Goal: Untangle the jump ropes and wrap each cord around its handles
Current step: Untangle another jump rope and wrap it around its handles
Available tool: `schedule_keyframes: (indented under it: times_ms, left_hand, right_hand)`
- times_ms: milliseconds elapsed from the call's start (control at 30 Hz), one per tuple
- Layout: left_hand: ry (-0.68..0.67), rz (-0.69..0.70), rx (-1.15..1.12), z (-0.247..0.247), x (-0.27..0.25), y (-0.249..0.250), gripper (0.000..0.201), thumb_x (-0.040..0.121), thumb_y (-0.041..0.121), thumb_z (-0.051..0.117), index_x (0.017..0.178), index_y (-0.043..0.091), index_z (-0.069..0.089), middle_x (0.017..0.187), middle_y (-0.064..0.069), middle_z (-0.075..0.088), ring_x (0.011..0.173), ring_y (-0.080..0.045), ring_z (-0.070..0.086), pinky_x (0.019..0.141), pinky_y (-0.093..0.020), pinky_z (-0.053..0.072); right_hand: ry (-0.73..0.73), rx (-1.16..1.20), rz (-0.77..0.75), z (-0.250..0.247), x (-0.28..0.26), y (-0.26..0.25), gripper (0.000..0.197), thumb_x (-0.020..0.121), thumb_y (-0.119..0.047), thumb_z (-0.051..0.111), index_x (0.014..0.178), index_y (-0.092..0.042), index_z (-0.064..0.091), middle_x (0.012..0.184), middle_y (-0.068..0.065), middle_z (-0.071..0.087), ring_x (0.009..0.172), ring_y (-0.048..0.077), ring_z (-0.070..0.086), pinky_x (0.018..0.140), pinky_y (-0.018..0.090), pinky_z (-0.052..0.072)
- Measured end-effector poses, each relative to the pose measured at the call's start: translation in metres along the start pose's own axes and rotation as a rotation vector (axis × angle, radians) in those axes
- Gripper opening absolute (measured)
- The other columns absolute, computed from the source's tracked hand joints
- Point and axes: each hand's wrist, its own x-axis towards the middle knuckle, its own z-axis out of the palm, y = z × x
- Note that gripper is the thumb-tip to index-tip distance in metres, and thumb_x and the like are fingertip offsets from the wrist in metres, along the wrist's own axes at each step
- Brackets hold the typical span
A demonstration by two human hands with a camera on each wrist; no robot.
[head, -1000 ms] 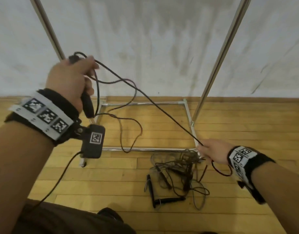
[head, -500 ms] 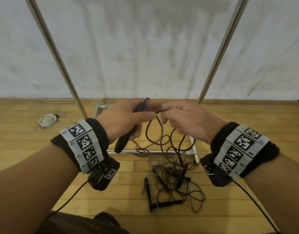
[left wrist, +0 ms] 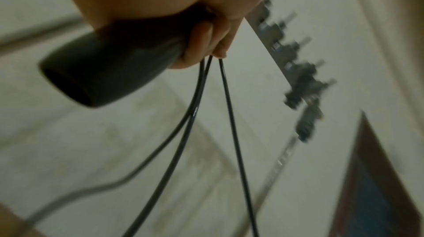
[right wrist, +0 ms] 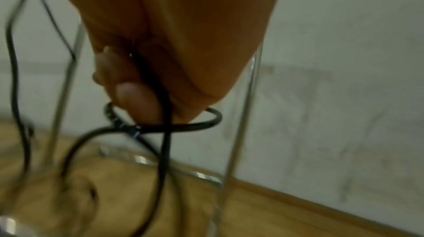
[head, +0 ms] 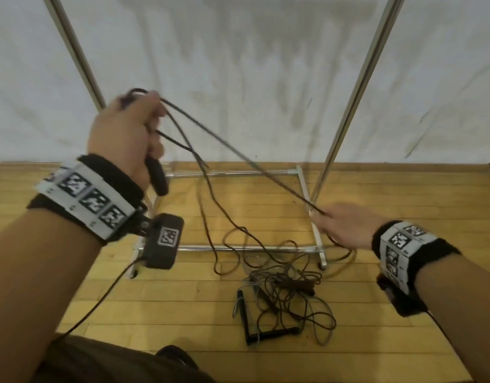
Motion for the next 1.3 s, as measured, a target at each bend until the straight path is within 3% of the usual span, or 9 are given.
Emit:
schedule_keyframes:
  times_ms: [133, 267, 467, 567, 700, 767, 1000, 1167, 1300]
  left_hand:
    - [0.023, -0.038, 0.372, -0.023, 0.009, -0.011, 0.027, 0.086, 0.048, 0.078, 0.091, 0.021, 0.077, 0.085, 0.005, 0.079, 0.044, -0.008, 0.049, 0.039, -0.024, 0.041]
    - [-0.155, -0.154, 0.774, -0.001, -0.014, -0.043, 0.026, 0.096, 0.053, 0.068, 0.100, 0.028, 0.074, 0.059, 0.004, 0.071, 0.042, -0.010, 0.057, 0.040, -0.023, 0.046]
    - [-0.368, -0.038, 0.708, 0.031, -0.038, -0.051, 0.040, 0.100, 0.036, 0.069, 0.140, 0.034, 0.065, 0.067, 0.014, 0.073, 0.051, -0.008, 0.063, 0.051, -0.023, 0.051]
    - [-0.593, -0.078, 0.549, 0.037, -0.048, -0.048, 0.041, 0.094, 0.033, 0.072, 0.134, 0.043, 0.069, 0.085, 0.011, 0.078, 0.051, -0.011, 0.058, 0.052, -0.028, 0.050]
    - [-0.890, -0.175, 0.362, 0.047, -0.062, -0.046, 0.022, 0.095, 0.035, 0.074, 0.116, 0.033, 0.079, 0.062, 0.002, 0.068, 0.041, -0.011, 0.050, 0.043, -0.021, 0.042]
    - [-0.948, -0.182, 0.344, 0.049, -0.065, -0.048, 0.019, 0.092, 0.041, 0.076, 0.103, 0.026, 0.080, 0.073, 0.000, 0.074, 0.041, -0.009, 0.050, 0.040, -0.020, 0.041]
    - [-0.609, -0.066, 0.284, 0.042, -0.044, -0.037, 0.019, 0.091, 0.042, 0.079, 0.080, 0.027, 0.075, 0.056, 0.008, 0.051, 0.042, -0.011, 0.039, 0.039, -0.023, 0.035]
    - [-0.410, 0.018, 0.257, 0.034, -0.039, -0.032, 0.021, 0.091, 0.036, 0.078, 0.073, 0.028, 0.072, 0.059, 0.009, 0.050, 0.043, -0.011, 0.035, 0.041, -0.024, 0.034]
    - [-0.352, 0.002, 0.273, 0.034, -0.046, -0.042, 0.022, 0.092, 0.039, 0.077, 0.072, 0.030, 0.072, 0.066, 0.004, 0.052, 0.045, -0.009, 0.037, 0.040, -0.022, 0.034]
  right_hand:
    - [-0.178, -0.057, 0.222, 0.019, -0.004, 0.034, 0.032, 0.107, -0.047, 0.038, 0.085, -0.031, 0.055, 0.064, -0.007, 0.056, 0.052, 0.007, 0.053, 0.051, 0.020, 0.042]
    - [-0.044, 0.126, 0.009, -0.001, 0.005, -0.017, 0.033, 0.102, -0.044, 0.049, 0.086, -0.019, 0.063, 0.065, -0.007, 0.052, 0.056, 0.010, 0.048, 0.059, 0.030, 0.044]
    - [0.019, 0.427, -0.186, -0.035, -0.012, -0.084, 0.035, 0.101, -0.042, 0.045, 0.093, -0.015, 0.066, 0.060, -0.009, 0.045, 0.050, 0.008, 0.039, 0.055, 0.029, 0.034]
    - [0.020, 0.418, -0.251, -0.041, -0.023, -0.097, 0.033, 0.103, -0.035, 0.045, 0.089, -0.016, 0.068, 0.057, -0.009, 0.044, 0.049, 0.006, 0.038, 0.057, 0.027, 0.031]
    - [0.104, 0.522, -0.313, -0.044, -0.028, -0.110, 0.023, 0.103, -0.018, 0.050, 0.089, -0.012, 0.068, 0.053, -0.010, 0.045, 0.047, 0.008, 0.038, 0.046, 0.027, 0.031]
    - [0.149, 0.656, -0.301, -0.046, -0.028, -0.112, 0.023, 0.103, -0.013, 0.049, 0.090, -0.006, 0.066, 0.052, -0.007, 0.043, 0.045, 0.010, 0.035, 0.044, 0.027, 0.028]
    - [0.105, 0.679, -0.287, -0.040, -0.028, -0.092, 0.014, 0.102, -0.021, 0.058, 0.098, -0.009, 0.063, 0.059, -0.002, 0.043, 0.048, 0.016, 0.037, 0.049, 0.033, 0.030]
    - [0.072, 0.432, -0.213, -0.021, -0.014, -0.055, 0.021, 0.106, -0.030, 0.050, 0.097, -0.016, 0.063, 0.061, 0.001, 0.063, 0.055, 0.013, 0.056, 0.069, 0.039, 0.052]
    - [0.101, 0.323, -0.161, -0.006, 0.004, -0.032, 0.020, 0.106, -0.032, 0.048, 0.096, -0.024, 0.063, 0.071, 0.000, 0.073, 0.063, 0.005, 0.067, 0.063, 0.021, 0.050]
